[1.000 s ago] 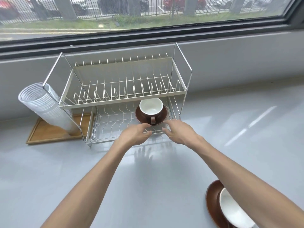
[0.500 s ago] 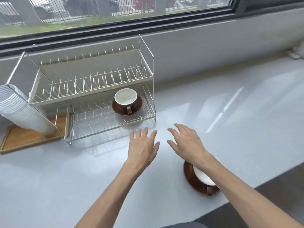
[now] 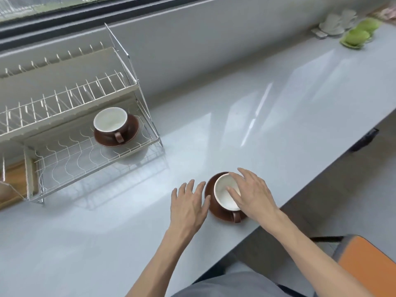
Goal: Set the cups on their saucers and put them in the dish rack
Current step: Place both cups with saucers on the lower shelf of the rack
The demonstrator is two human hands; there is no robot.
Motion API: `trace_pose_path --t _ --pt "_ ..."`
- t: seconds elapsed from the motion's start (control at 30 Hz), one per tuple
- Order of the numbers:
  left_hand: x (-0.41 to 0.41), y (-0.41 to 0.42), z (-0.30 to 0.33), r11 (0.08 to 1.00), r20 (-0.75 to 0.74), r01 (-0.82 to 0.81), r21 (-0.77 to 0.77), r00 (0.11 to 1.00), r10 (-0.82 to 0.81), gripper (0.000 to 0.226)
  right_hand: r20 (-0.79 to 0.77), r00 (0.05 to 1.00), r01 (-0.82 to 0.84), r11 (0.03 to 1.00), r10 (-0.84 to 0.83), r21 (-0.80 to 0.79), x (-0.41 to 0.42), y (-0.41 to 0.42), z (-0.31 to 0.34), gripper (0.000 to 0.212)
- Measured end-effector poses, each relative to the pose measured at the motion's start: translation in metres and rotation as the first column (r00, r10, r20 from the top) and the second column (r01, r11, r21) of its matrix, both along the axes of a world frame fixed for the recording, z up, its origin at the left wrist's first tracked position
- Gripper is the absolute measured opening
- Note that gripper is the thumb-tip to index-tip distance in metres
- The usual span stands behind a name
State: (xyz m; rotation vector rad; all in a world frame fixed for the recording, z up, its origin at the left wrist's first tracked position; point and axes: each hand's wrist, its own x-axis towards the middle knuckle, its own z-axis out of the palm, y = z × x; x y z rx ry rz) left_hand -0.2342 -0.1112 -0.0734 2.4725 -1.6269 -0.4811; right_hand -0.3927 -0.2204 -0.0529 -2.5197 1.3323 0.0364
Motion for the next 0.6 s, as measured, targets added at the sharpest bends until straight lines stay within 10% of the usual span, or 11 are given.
trace_pose_path --t 0.33,0.6 --pt "-0.016 -0.007 0.0 0.979 -0.314 -0.203 0.006 0.929 0.194 0.049 0.143 0.973 0.148 0.968 -0.179 0.204 -0.025 -0.004 -0.016 0.052" --pt "-0.025 -0.016 -0.004 0.897 -0.708 -0.41 0.162 0.585 0.396 0.061 0.288 0.877 0.224 0.858 -0.384 0.462 -0.025 -0.013 -0.024 0.041"
